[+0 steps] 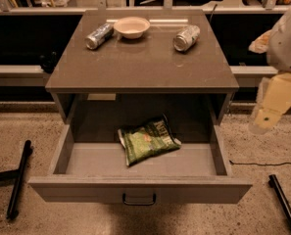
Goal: Pick green jalapeno chip bag from top drawer and place on counter
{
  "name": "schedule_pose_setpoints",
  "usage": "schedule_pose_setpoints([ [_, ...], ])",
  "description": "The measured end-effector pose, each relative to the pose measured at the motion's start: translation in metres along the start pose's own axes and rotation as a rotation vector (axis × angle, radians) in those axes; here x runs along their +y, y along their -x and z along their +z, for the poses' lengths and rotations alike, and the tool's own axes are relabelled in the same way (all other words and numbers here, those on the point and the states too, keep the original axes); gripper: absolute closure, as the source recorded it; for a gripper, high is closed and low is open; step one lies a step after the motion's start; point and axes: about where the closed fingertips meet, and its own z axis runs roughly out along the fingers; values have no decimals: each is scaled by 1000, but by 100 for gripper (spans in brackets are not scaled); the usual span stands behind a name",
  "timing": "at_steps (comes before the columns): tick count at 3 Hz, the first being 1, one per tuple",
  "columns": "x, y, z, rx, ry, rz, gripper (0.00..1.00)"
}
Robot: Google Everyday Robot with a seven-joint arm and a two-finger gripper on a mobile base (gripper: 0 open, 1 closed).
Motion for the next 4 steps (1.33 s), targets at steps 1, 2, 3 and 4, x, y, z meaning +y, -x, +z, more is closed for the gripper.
schedule_pose_setpoints([
  [1, 5, 16, 48, -48, 52, -41, 0],
  [2, 18, 44, 132, -156, 157, -81, 0],
  [3, 29, 64, 186, -241, 250, -89, 0],
  [4, 28, 65, 194, -232, 255, -97, 0],
])
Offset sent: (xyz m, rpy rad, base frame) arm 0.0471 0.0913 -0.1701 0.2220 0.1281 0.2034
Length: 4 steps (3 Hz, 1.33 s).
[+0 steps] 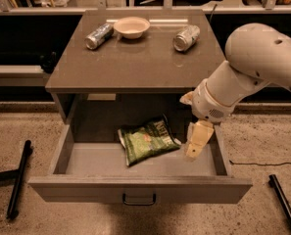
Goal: Pick green jalapeno chip bag from top drawer and place on counter
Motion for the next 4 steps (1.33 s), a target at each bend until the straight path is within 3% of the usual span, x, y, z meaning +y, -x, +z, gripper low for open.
schedule_pose_setpoints([
  [2, -27, 3, 44, 20, 3, -65, 0],
  [4, -57, 1, 105, 23, 20, -85, 0],
])
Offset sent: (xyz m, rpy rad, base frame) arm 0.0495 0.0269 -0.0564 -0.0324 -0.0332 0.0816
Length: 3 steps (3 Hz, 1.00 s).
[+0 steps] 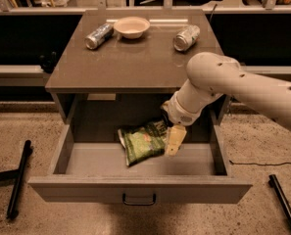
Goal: Pick green jalapeno chip bag from top drawer and place on counter
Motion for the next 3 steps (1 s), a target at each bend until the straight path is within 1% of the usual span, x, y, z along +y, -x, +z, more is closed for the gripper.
schedule_pose_setpoints([
  [2, -25, -1, 55, 29, -40, -17, 0],
  [3, -36, 6, 74, 33, -50, -37, 0],
])
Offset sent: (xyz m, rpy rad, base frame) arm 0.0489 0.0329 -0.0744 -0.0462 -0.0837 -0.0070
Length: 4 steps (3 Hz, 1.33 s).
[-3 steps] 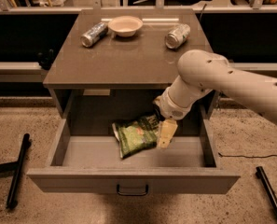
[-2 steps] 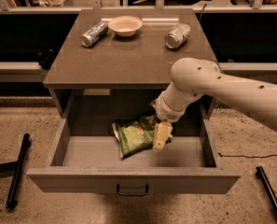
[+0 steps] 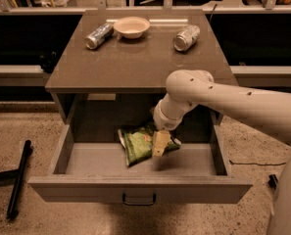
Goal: Pick green jalapeno chip bag from top drawer and place on counter
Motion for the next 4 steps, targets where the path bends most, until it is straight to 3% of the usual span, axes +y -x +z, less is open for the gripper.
schedule_pose_setpoints([
  [2, -6, 8, 26, 4, 14, -24, 0],
  [4, -1, 5, 30, 1, 12, -43, 41],
])
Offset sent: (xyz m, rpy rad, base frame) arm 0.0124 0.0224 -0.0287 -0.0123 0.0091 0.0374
